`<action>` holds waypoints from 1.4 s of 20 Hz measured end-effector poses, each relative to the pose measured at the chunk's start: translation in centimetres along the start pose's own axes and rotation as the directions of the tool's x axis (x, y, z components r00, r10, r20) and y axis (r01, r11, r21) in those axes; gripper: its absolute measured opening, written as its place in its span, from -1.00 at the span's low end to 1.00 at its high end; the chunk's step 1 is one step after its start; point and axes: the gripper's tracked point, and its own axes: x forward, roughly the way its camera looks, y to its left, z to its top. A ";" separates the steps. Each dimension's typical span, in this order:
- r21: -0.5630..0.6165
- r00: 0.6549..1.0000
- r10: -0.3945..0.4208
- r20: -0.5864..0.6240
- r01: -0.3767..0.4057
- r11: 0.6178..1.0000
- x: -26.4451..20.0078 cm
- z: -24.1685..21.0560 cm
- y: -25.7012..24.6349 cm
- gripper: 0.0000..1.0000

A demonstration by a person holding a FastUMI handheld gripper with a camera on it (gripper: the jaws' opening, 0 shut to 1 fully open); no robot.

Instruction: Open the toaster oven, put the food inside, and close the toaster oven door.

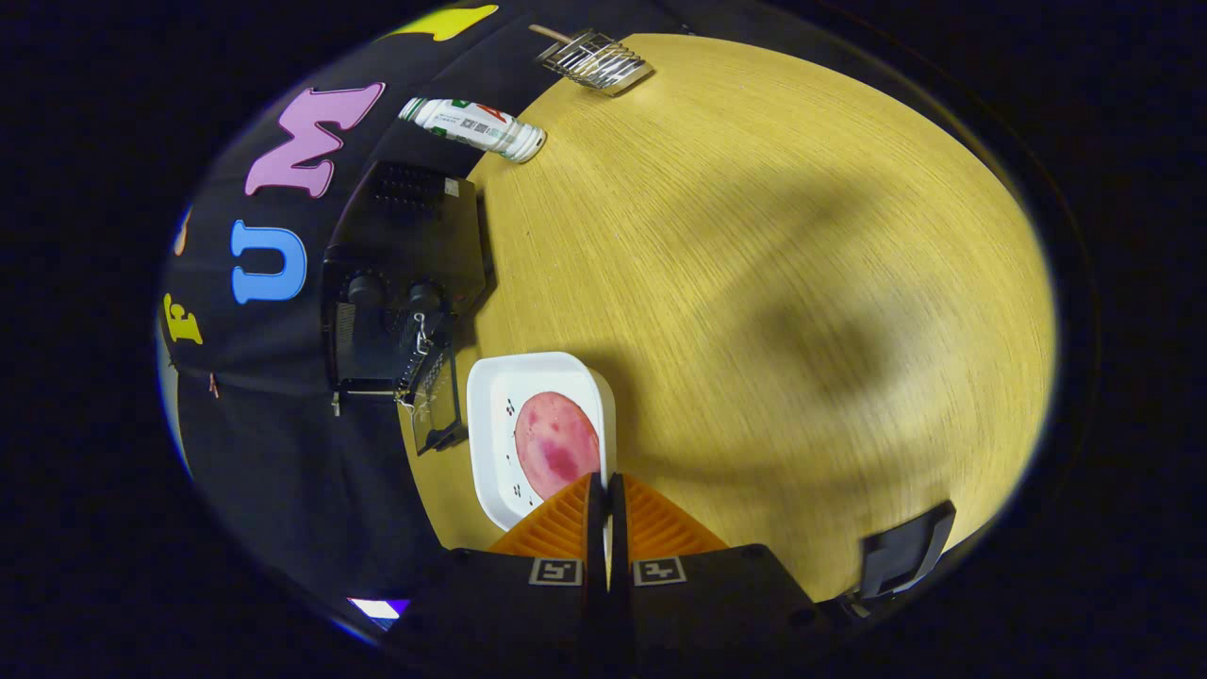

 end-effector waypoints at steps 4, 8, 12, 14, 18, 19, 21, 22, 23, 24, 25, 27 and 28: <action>0.040 0.999 0.016 0.043 -0.018 0.999 -0.6 -2.0 4.5 -0.90; 0.043 0.996 0.051 0.077 -0.054 0.998 0.5 -4.1 9.9 -0.89; 0.080 0.991 0.058 0.119 -0.068 0.995 2.4 -5.8 14.7 -0.89; 0.121 0.988 0.059 0.146 -0.077 0.990 3.8 -6.2 16.9 -0.90; 0.206 0.976 0.017 0.215 -0.063 0.977 6.7 -6.2 19.7 -0.89; 0.236 0.973 0.000 0.233 -0.057 0.970 7.4 -6.0 20.1 -0.89; 0.307 0.958 -0.050 0.281 -0.040 0.951 9.1 -5.0 20.7 -0.89; 0.335 0.949 -0.076 0.306 -0.033 0.942 9.8 -4.5 21.1 -0.89; 0.361 0.939 -0.098 0.330 -0.030 0.932 10.6 -3.9 21.4 -0.89; 0.391 0.928 -0.116 0.354 -0.034 0.920 11.3 -3.3 21.9 -0.90; 0.421 0.916 -0.130 0.380 -0.046 0.906 12.0 -2.5 22.4 -0.89; 0.465 0.895 -0.163 0.416 -0.055 0.884 13.5 -1.1 23.3 -0.89; 0.489 0.889 -0.182 0.420 -0.053 0.870 14.2 -0.9 23.7 -0.89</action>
